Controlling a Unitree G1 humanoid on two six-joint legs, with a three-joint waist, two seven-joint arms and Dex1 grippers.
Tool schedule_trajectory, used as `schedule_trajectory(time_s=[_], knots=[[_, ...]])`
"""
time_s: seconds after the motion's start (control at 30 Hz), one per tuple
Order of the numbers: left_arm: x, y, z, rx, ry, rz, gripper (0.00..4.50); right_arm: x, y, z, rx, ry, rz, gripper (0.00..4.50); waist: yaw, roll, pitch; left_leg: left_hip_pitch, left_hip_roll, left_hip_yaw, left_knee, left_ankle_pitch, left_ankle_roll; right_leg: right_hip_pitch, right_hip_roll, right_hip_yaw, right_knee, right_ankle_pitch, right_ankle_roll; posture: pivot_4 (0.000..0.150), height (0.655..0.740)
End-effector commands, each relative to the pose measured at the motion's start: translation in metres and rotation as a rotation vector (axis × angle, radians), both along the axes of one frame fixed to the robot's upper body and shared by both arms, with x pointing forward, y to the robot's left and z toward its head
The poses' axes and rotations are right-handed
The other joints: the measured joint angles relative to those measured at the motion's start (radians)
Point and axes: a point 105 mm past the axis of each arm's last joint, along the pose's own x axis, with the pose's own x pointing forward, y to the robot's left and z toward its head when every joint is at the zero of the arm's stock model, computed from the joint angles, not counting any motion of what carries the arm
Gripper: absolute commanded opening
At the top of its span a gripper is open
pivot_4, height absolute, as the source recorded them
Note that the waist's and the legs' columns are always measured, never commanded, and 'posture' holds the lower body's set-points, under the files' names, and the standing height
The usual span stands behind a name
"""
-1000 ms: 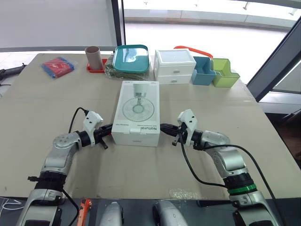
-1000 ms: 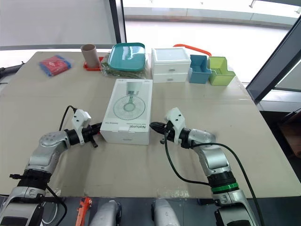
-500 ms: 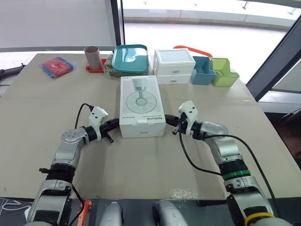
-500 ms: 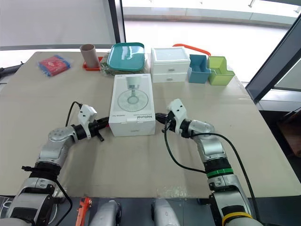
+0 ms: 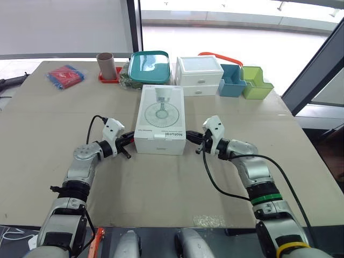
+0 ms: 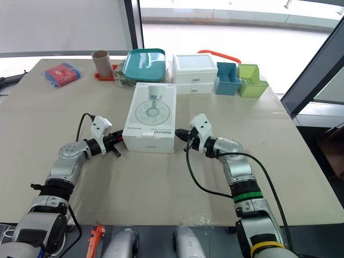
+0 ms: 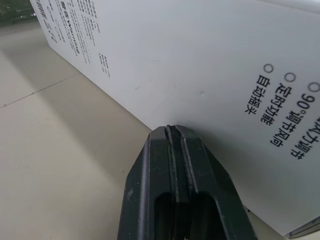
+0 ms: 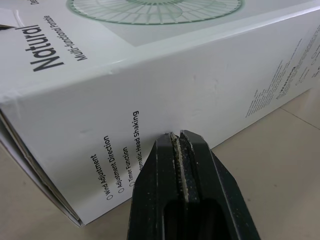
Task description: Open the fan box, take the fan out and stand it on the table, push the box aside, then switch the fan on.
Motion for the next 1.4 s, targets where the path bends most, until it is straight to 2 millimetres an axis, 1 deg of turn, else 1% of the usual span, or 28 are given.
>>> schedule_trajectory(time_s=[0.03,0.07,0.1,0.13,0.17,0.2,0.23,0.27,0.3,0.33,0.43,0.47,0.53,0.6,0.63,0.67,0.7,0.73,0.8,0.87,0.93,1.03,1.17,1.23,1.27,1.3,1.37,1.4], knots=[[-0.001,-0.009,0.017,0.008,-0.075,-0.057,0.14,0.001,0.009,0.019,0.014,-0.073,0.033,0.09,0.000,0.000,0.000,0.000,0.000,0.000,0.000,0.000,0.000,0.000,0.000,0.000,0.000,0.000,0.000,0.150,0.7400],[-0.002,-0.004,0.019,0.006,-0.080,-0.044,0.14,0.001,0.004,0.021,0.025,-0.074,0.018,0.09,0.000,0.000,0.000,0.000,0.000,0.000,0.000,0.000,0.000,0.000,0.000,0.000,0.000,0.000,0.000,0.150,0.7400],[-0.003,0.000,0.020,0.004,-0.083,-0.036,0.00,0.001,0.001,0.022,0.033,-0.075,0.008,0.70,0.000,0.000,0.000,0.000,0.000,0.000,0.000,0.000,0.000,0.000,0.000,0.000,0.000,0.000,0.000,0.150,0.7400],[-0.004,0.007,0.023,-0.007,-0.087,-0.017,0.00,0.000,-0.004,0.024,0.043,-0.074,0.001,0.83,0.000,0.000,0.000,0.000,0.000,0.000,0.000,0.000,0.000,0.000,0.000,0.000,0.000,0.000,0.000,0.150,0.7400],[-0.005,0.014,0.026,-0.021,-0.090,-0.002,0.00,-0.002,-0.009,0.025,0.053,-0.071,-0.002,1.37,0.000,0.000,0.000,0.000,0.000,0.000,0.000,0.000,0.000,0.000,0.000,0.000,0.000,0.000,0.000,0.150,0.7400],[-0.006,0.018,0.028,-0.031,-0.091,0.006,0.00,-0.003,-0.011,0.026,0.058,-0.069,-0.002,1.63,-0.001,0.000,0.000,0.000,0.000,0.000,0.000,0.000,0.000,0.000,0.000,0.000,0.000,0.000,0.000,0.150,0.7400],[-0.007,0.025,0.031,-0.032,-0.095,0.025,0.00,-0.005,-0.016,0.026,0.060,-0.068,-0.006,2.08,0.000,0.000,0.000,0.000,0.000,0.000,0.000,0.000,0.000,0.000,0.000,0.000,0.000,0.000,0.000,0.150,0.7400],[-0.009,0.031,0.033,-0.032,-0.099,0.036,0.58,-0.005,-0.021,0.025,0.058,-0.066,-0.021,2.60,0.000,0.000,0.000,0.000,0.000,0.000,0.000,0.000,0.000,0.000,0.000,0.000,0.000,0.000,0.000,0.150,0.7400],[-0.010,0.035,0.034,-0.032,-0.102,0.043,0.88,-0.005,-0.024,0.025,0.057,-0.064,-0.033,3.05,0.000,0.000,0.000,0.000,0.000,0.000,0.000,0.000,0.000,0.000,0.000,0.000,0.000,0.000,0.000,0.150,0.7400],[-0.013,0.043,0.035,-0.024,-0.106,0.058,1.00,-0.006,-0.031,0.025,0.054,-0.066,-0.053,3.20,0.000,0.000,0.000,0.000,0.000,0.000,0.000,0.000,0.000,0.000,0.000,0.000,0.000,0.000,0.000,0.150,0.7400],[-0.024,0.065,0.043,-0.018,-0.113,0.098,2.00,-0.012,-0.053,0.029,0.067,-0.066,-0.103,4.36,0.000,0.000,0.000,0.000,0.001,0.000,0.000,0.000,0.000,0.000,0.000,0.000,0.000,0.000,0.000,0.150,0.7400],[-0.029,0.071,0.046,-0.020,-0.114,0.099,2.36,-0.015,-0.061,0.030,0.054,-0.072,-0.120,4.50,0.000,0.000,0.000,0.000,0.001,0.000,0.000,0.000,0.000,0.000,0.000,0.000,0.000,0.000,0.000,0.150,0.7400],[-0.038,0.077,0.054,-0.038,-0.119,0.097,2.97,-0.021,-0.071,0.034,0.038,-0.081,-0.133,4.50,0.000,0.000,0.000,0.000,0.001,0.000,0.000,0.000,0.000,0.000,0.000,0.000,0.000,0.000,0.000,0.150,0.7400],[-0.047,0.079,0.066,-0.064,-0.134,0.084,3.53,-0.029,-0.078,0.044,0.045,-0.095,-0.139,4.50,0.000,0.000,0.000,0.000,0.001,0.000,0.000,0.000,0.000,0.000,0.000,0.000,0.000,0.000,0.000,0.150,0.7400],[-0.054,0.079,0.074,-0.075,-0.145,0.066,4.02,-0.037,-0.079,0.053,0.054,-0.111,-0.120,4.50,0.000,0.000,0.000,0.000,0.001,0.000,0.000,0.000,0.000,0.000,0.000,0.000,0.000,0.000,0.000,0.150,0.7400],[-0.060,0.077,0.080,-0.081,-0.151,0.040,4.11,-0.045,-0.079,0.061,0.059,-0.130,-0.102,4.50,0.000,0.000,0.000,0.000,0.001,0.000,0.000,0.000,0.000,0.000,0.000,0.000,0.000,0.000,0.000,0.150,0.7400],[-0.065,0.075,0.085,-0.073,-0.154,0.015,4.45,-0.051,-0.076,0.071,0.066,-0.149,-0.082,4.50,0.000,0.000,0.000,0.000,0.001,0.000,0.000,0.000,0.000,0.000,0.000,0.000,0.000,0.000,0.000,0.150,0.7400],[-0.070,0.072,0.088,-0.055,-0.155,-0.011,4.45,-0.059,-0.071,0.080,0.066,-0.167,-0.057,4.50,0.000,0.000,0.000,0.000,0.001,0.000,0.000,0.000,0.000,0.000,0.000,0.000,0.000,0.000,0.000,0.150,0.7400],[-0.077,0.068,0.091,-0.037,-0.142,-0.045,4.45,-0.069,-0.063,0.089,0.053,-0.187,-0.019,4.50,-0.002,0.001,0.001,0.000,0.001,0.000,-0.001,0.000,0.000,0.000,0.000,0.000,0.000,-0.001,0.000,0.150,0.7400],[-0.075,0.066,0.092,-0.018,-0.140,-0.038,4.45,-0.076,-0.054,0.093,0.013,-0.208,0.005,4.50,-0.001,0.001,0.000,0.001,0.001,0.000,-0.001,0.000,0.000,0.001,0.001,0.001,0.000,-0.001,0.000,0.150,0.7400],[-0.072,0.065,0.092,-0.015,-0.139,-0.027,4.45,-0.076,-0.050,0.094,-0.008,-0.219,-0.005,4.50,-0.001,0.001,0.001,0.002,0.001,0.000,0.000,0.000,0.000,0.002,0.001,0.001,0.000,-0.001,0.000,0.150,0.7400],[-0.057,0.065,0.098,-0.029,-0.169,0.031,4.45,-0.072,-0.048,0.093,-0.017,-0.221,-0.025,4.50,0.000,0.000,0.001,0.002,0.000,0.000,0.000,0.000,0.000,0.002,0.001,0.001,0.000,-0.001,0.001,0.150,0.7400],[-0.051,0.050,0.108,-0.057,-0.197,-0.039,4.45,-0.072,-0.043,0.090,-0.021,-0.216,-0.018,4.50,0.001,0.000,0.001,0.000,0.000,0.000,0.001,0.000,0.000,0.001,0.001,0.001,-0.001,-0.001,0.001,0.150,0.7400],[-0.051,0.041,0.112,-0.069,-0.203,-0.092,3.89,-0.072,-0.042,0.091,-0.020,-0.222,-0.012,4.50,0.002,0.000,0.001,-0.001,0.000,0.000,0.001,0.000,0.001,0.001,0.001,0.000,-0.001,-0.001,0.001,0.150,0.7400],[-0.049,0.037,0.112,-0.061,-0.209,-0.106,3.72,-0.072,-0.041,0.093,-0.016,-0.225,-0.014,4.50,0.002,0.000,0.001,-0.001,0.000,0.000,0.000,0.000,0.001,0.001,0.001,0.000,-0.002,-0.001,0.001,0.150,0.7400],[-0.047,0.034,0.113,-0.053,-0.214,-0.119,3.20,-0.072,-0.041,0.094,-0.015,-0.229,-0.014,4.50,0.002,0.000,0.001,-0.001,0.000,0.000,0.000,0.000,0.001,0.001,0.001,0.000,-0.002,-0.001,0.001,0.150,0.7400],[-0.041,0.028,0.115,-0.044,-0.227,-0.134,2.74,-0.072,-0.039,0.095,-0.014,-0.235,-0.010,4.50,0.001,0.000,0.001,-0.001,0.000,0.000,0.000,0.000,0.001,0.001,0.001,0.000,-0.002,-0.001,0.001,0.150,0.7400],[-0.038,0.025,0.116,-0.044,-0.229,-0.142,2.37,-0.072,-0.037,0.096,-0.015,-0.239,-0.007,4.50,0.001,0.000,0.001,-0.001,0.000,0.000,0.000,0.000,0.001,0.001,0.001,0.000,-0.002,-0.001,0.001,0.150,0.7400]])
